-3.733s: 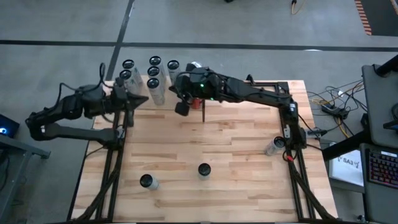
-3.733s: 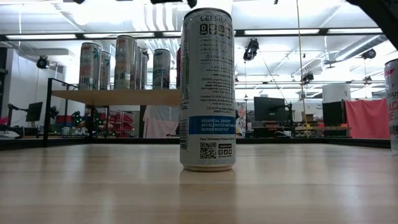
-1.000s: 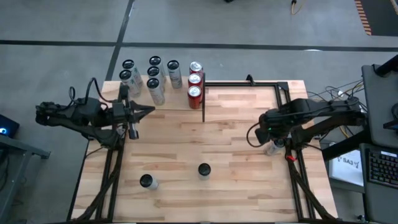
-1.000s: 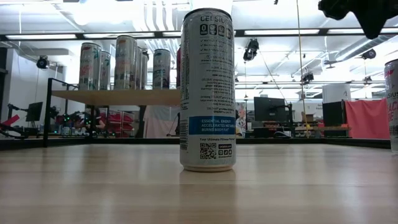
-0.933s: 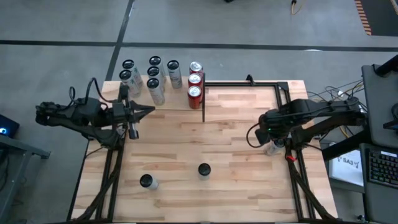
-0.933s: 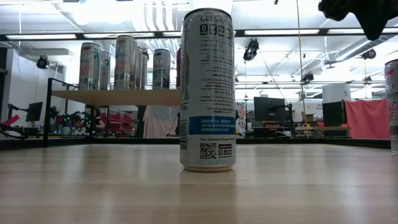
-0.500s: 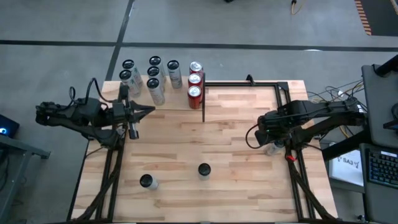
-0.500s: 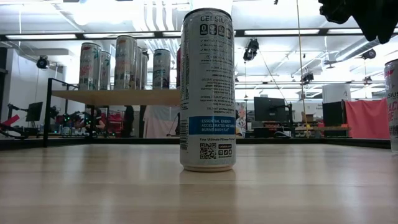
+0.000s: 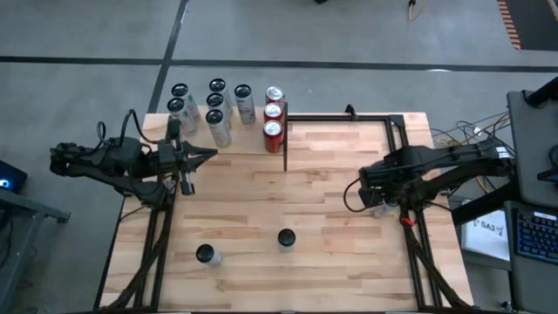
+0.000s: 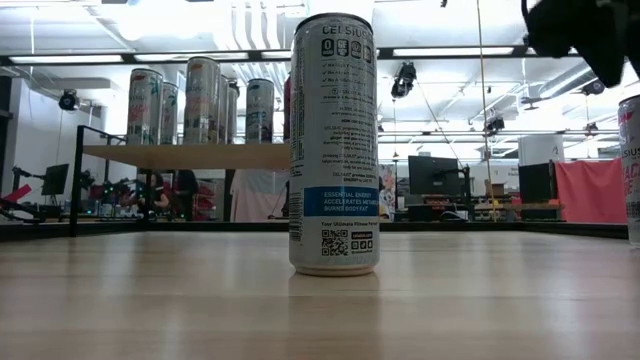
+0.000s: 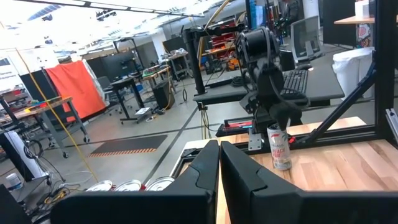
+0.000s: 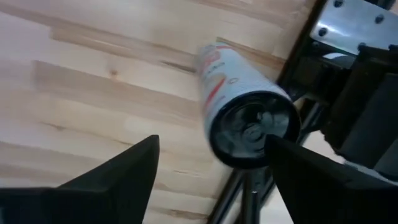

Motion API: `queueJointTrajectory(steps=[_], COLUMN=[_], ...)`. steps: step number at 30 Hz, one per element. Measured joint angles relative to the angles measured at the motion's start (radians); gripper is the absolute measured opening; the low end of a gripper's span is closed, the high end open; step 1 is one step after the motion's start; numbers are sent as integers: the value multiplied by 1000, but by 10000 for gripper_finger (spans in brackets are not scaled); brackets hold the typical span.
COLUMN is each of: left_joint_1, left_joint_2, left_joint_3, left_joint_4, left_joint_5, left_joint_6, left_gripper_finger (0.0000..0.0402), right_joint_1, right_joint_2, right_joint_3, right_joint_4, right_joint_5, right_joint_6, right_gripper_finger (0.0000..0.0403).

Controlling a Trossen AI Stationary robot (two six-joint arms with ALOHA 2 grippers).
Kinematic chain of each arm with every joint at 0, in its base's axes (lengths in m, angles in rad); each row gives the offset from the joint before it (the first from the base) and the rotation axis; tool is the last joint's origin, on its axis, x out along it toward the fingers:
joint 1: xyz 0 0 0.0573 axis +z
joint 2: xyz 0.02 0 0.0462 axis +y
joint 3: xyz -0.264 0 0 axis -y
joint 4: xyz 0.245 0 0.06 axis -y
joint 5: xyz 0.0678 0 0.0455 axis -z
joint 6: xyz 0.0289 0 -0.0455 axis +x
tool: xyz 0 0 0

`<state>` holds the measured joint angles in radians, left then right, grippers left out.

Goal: Place canned beverage on shelf
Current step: Put the white pink soda can on the shelf aligned with the other white pink soda cans

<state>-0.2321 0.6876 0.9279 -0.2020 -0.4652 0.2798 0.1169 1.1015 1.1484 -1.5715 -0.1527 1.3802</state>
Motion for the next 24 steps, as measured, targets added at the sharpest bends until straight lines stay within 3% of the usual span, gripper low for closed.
queueJointTrajectory(steps=[8, 16, 24], left_joint_1=[0, 0, 0], left_joint_2=[0, 1, 2], left_joint_3=[0, 0, -1], left_joint_4=[0, 1, 8], left_joint_5=[0, 0, -1], left_joint_6=[0, 0, 0], left_gripper_finger=[0, 0, 0], right_joint_1=[0, 0, 0], right_joint_2=[0, -1, -1], right_joint_3=[-69, -32, -17], right_joint_4=[-1, 2, 0], right_joint_5=[-47, -60, 25], right_joint_6=[3, 43, 34], right_gripper_finger=[302, 304, 302])
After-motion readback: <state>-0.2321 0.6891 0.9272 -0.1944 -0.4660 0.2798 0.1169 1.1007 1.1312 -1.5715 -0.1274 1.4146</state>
